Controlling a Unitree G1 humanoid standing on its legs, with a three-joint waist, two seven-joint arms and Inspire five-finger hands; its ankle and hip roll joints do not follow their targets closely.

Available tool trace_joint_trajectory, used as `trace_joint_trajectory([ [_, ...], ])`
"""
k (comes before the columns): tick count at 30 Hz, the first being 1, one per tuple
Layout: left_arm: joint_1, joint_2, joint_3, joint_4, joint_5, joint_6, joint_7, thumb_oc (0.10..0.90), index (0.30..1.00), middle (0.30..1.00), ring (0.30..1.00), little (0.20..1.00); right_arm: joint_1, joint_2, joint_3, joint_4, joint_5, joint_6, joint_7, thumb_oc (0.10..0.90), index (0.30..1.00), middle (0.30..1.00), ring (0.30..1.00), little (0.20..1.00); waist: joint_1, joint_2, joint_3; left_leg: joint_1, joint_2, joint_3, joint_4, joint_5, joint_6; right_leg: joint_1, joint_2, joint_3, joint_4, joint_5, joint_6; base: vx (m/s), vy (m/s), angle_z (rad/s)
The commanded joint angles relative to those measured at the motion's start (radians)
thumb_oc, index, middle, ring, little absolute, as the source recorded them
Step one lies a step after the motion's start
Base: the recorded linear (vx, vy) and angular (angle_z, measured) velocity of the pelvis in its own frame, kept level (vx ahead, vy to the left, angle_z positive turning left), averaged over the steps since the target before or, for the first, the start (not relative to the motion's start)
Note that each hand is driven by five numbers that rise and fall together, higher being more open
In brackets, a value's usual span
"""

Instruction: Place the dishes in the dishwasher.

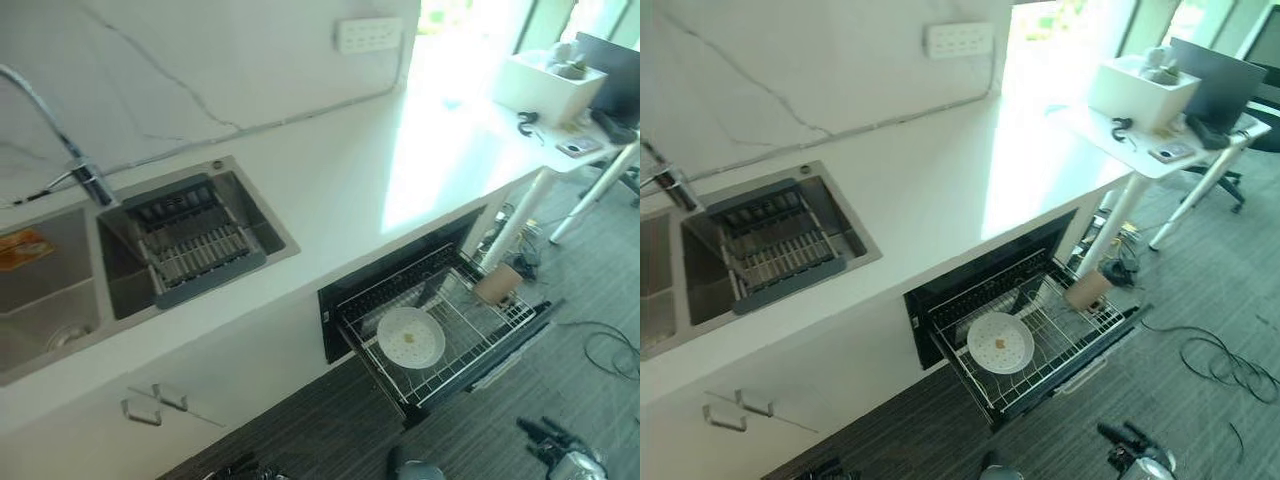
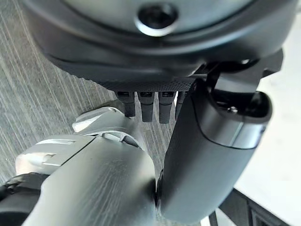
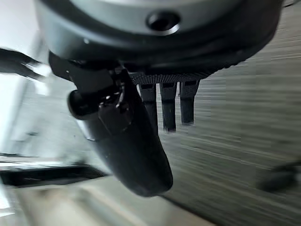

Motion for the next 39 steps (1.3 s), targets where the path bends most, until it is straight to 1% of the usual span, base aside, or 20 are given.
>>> trace_joint_trajectory([
  [1,0.005,0.005,-0.028,0.006,0.023,0.009,-0.039,0.800,0.900,0.900,0.900,0.900,-0.108,-0.045,-0.076,0.029,0.293,-0.073,0.041,0.400,0.300,0.300,0.300,0.300,0.034,0.010,0.052,0.036,-0.040,-0.049,-0.013,-0.106,0.015,0.061,-0.033,-0.082,0.124,-0.188,0.049,0.03,-0.061,0.51],
  [2,0.001,0.006,-0.030,0.034,0.024,-0.004,-0.046,0.800,0.900,0.900,0.900,0.900,-0.130,-0.023,-0.093,0.099,0.421,-0.082,0.085,0.400,0.300,0.300,0.300,0.300,0.046,0.014,0.047,0.034,-0.045,-0.059,-0.013,-0.108,0.016,0.065,-0.034,-0.089,0.124,-0.192,0.048,0.03,-0.044,0.50],
  [3,-0.003,0.006,-0.033,0.053,0.020,-0.012,-0.050,0.800,0.900,0.900,0.900,0.900,-0.143,-0.012,-0.099,0.143,0.478,-0.093,0.099,0.400,0.300,0.300,0.300,0.300,0.053,0.017,0.044,0.031,-0.047,-0.065,-0.013,-0.109,0.015,0.066,-0.034,-0.094,0.124,-0.193,0.048,0.03,-0.031,0.49],
  [5,-0.007,0.000,-0.032,0.077,0.024,-0.020,-0.054,0.800,0.900,0.900,0.900,0.900,-0.166,-0.003,-0.116,0.221,0.538,-0.126,0.105,0.400,0.300,0.300,0.300,0.300,0.068,0.022,0.037,0.028,-0.053,-0.075,-0.013,-0.110,0.015,0.071,-0.035,-0.102,0.124,-0.195,0.049,0.04,-0.022,0.27],
  [6,-0.008,-0.009,-0.042,0.097,0.030,-0.029,-0.056,0.800,0.900,0.900,0.900,0.900,-0.192,-0.006,-0.138,0.301,0.593,-0.141,0.106,0.400,0.300,0.300,0.300,0.300,0.087,0.028,0.030,0.026,-0.059,-0.088,-0.013,-0.111,0.014,0.077,-0.038,-0.114,0.124,-0.196,0.051,0.05,-0.020,0.28],
  [10,-0.009,-0.022,-0.059,0.123,0.040,-0.042,-0.055,0.800,0.900,0.900,0.900,0.900,-0.237,-0.023,-0.165,0.396,0.686,-0.164,0.117,0.400,0.300,0.300,0.300,0.300,0.120,0.037,0.023,0.024,-0.072,-0.114,-0.013,-0.113,0.016,0.091,-0.043,-0.131,0.124,-0.196,0.052,0.07,-0.006,0.30],
  [11,-0.013,-0.017,-0.071,0.113,0.035,-0.031,-0.052,0.800,0.900,0.900,0.900,0.900,-0.265,-0.038,-0.171,0.418,0.728,-0.176,0.121,0.400,0.300,0.300,0.300,0.300,0.143,0.046,0.022,0.020,-0.085,-0.133,-0.013,-0.114,0.017,0.098,-0.052,-0.147,0.124,-0.190,0.058,0.05,0.005,0.19],
  [13,-0.015,-0.011,-0.078,0.099,0.033,-0.023,-0.050,0.800,0.900,0.900,0.900,0.900,-0.281,-0.042,-0.168,0.418,0.726,-0.185,0.124,0.400,0.300,0.300,0.300,0.300,0.153,0.049,0.025,0.016,-0.091,-0.142,-0.013,-0.116,0.018,0.096,-0.058,-0.152,0.124,-0.184,0.063,0.01,0.006,0.24],
  [17,-0.008,0.005,-0.092,0.025,-0.029,0.023,-0.010,0.800,0.900,0.900,0.900,0.900,-0.377,-0.075,-0.130,0.398,0.705,-0.214,0.132,0.400,0.300,0.300,0.300,0.300,0.197,0.064,0.034,-0.002,-0.113,-0.174,-0.013,-0.115,0.023,0.090,-0.072,-0.170,0.124,-0.173,0.071,0.00,0.034,0.30],
  [19,-0.002,0.008,-0.099,0.000,-0.022,0.040,0.001,0.800,0.900,0.900,0.900,0.900,-0.436,-0.097,-0.106,0.391,0.716,-0.226,0.130,0.400,0.300,0.300,0.300,0.300,0.226,0.074,0.040,-0.013,-0.125,-0.193,-0.013,-0.114,0.026,0.088,-0.085,-0.182,0.124,-0.164,0.072,0.00,0.069,0.34],
  [20,0.000,0.013,-0.113,-0.008,-0.031,0.050,0.005,0.800,0.900,0.900,0.900,0.900,-0.499,-0.127,-0.077,0.382,0.729,-0.235,0.124,0.400,0.300,0.300,0.300,0.300,0.257,0.086,0.045,-0.027,-0.136,-0.212,-0.013,-0.111,0.029,0.088,-0.100,-0.202,0.124,-0.155,0.070,0.01,0.078,0.42],
  [25,0.014,0.007,-0.128,-0.018,-0.037,0.041,0.004,0.800,0.900,0.900,0.900,0.900,-0.597,-0.187,-0.051,0.389,0.714,-0.226,0.104,0.400,0.300,0.300,0.300,0.300,0.299,0.109,0.048,-0.052,-0.163,-0.249,-0.013,-0.102,0.033,0.093,-0.121,-0.232,0.124,-0.146,0.064,0.03,0.087,0.38],
  [26,0.018,0.005,-0.135,-0.018,-0.034,0.032,-0.001,0.800,0.900,0.900,0.900,0.900,-0.645,-0.210,-0.040,0.387,0.726,-0.228,0.084,0.400,0.300,0.300,0.300,0.300,0.320,0.118,0.052,-0.061,-0.175,-0.265,-0.013,-0.100,0.035,0.095,-0.133,-0.244,0.124,-0.141,0.061,0.06,0.104,0.32],
  [29,0.020,0.000,-0.149,-0.022,-0.041,0.022,0.002,0.800,0.900,0.900,0.900,0.900,-0.726,-0.248,-0.022,0.381,0.732,-0.238,0.053,0.400,0.300,0.300,0.300,0.300,0.353,0.137,0.063,-0.080,-0.201,-0.296,-0.013,-0.094,0.039,0.101,-0.157,-0.270,0.124,-0.130,0.059,0.08,0.103,0.36],
  [30,0.019,-0.001,-0.149,-0.022,-0.042,0.022,0.003,0.800,0.900,0.900,0.900,0.900,-0.729,-0.249,-0.021,0.382,0.732,-0.238,0.052,0.400,0.300,0.300,0.300,0.300,0.351,0.137,0.064,-0.081,-0.202,-0.297,-0.013,-0.094,0.040,0.101,-0.158,-0.272,0.124,-0.130,0.059,0.10,0.107,0.43],
  [31,0.022,0.000,-0.157,-0.029,-0.044,0.023,0.004,0.800,0.900,0.900,0.900,0.900,-0.772,-0.273,-0.016,0.377,0.737,-0.247,0.041,0.400,0.300,0.300,0.300,0.300,0.371,0.149,0.071,-0.092,-0.214,-0.309,-0.013,-0.090,0.041,0.102,-0.171,-0.285,0.124,-0.125,0.058,0.10,0.118,0.39],
  [33,0.025,-0.002,-0.166,-0.040,-0.056,0.032,0.010,0.800,0.900,0.900,0.900,0.900,-0.823,-0.305,-0.004,0.372,0.735,-0.259,0.034,0.400,0.300,0.300,0.300,0.300,0.385,0.170,0.080,-0.105,-0.230,-0.322,-0.013,-0.084,0.043,0.101,-0.188,-0.298,0.124,-0.118,0.059,0.12,0.165,0.38],
  [35,0.037,0.008,-0.185,-0.058,-0.060,0.032,-0.006,0.800,0.900,0.900,0.900,0.900,-0.921,-0.368,0.026,0.367,0.728,-0.278,0.036,0.400,0.300,0.300,0.300,0.300,0.407,0.208,0.099,-0.136,-0.252,-0.335,-0.013,-0.071,0.043,0.090,-0.215,-0.313,0.124,-0.108,0.063,0.07,0.189,0.40],
  [37,0.043,0.017,-0.191,-0.067,-0.079,0.030,-0.016,0.800,0.900,0.900,0.900,0.900,-0.996,-0.406,0.059,0.370,0.713,-0.295,0.053,0.400,0.300,0.300,0.300,0.300,0.415,0.231,0.112,-0.161,-0.262,-0.337,-0.013,-0.063,0.044,0.075,-0.229,-0.314,0.124,-0.105,0.068,0.02,0.130,0.35],
  [39,0.046,0.028,-0.180,-0.072,-0.088,0.033,-0.035,0.800,0.900,0.900,0.900,0.900,-1.097,-0.430,0.115,0.356,0.661,-0.340,0.092,0.400,0.300,0.300,0.300,0.300,0.426,0.252,0.132,-0.193,-0.270,-0.334,-0.013,-0.054,0.043,0.054,-0.242,-0.315,0.124,-0.101,0.071,0.02,0.104,0.13],
])
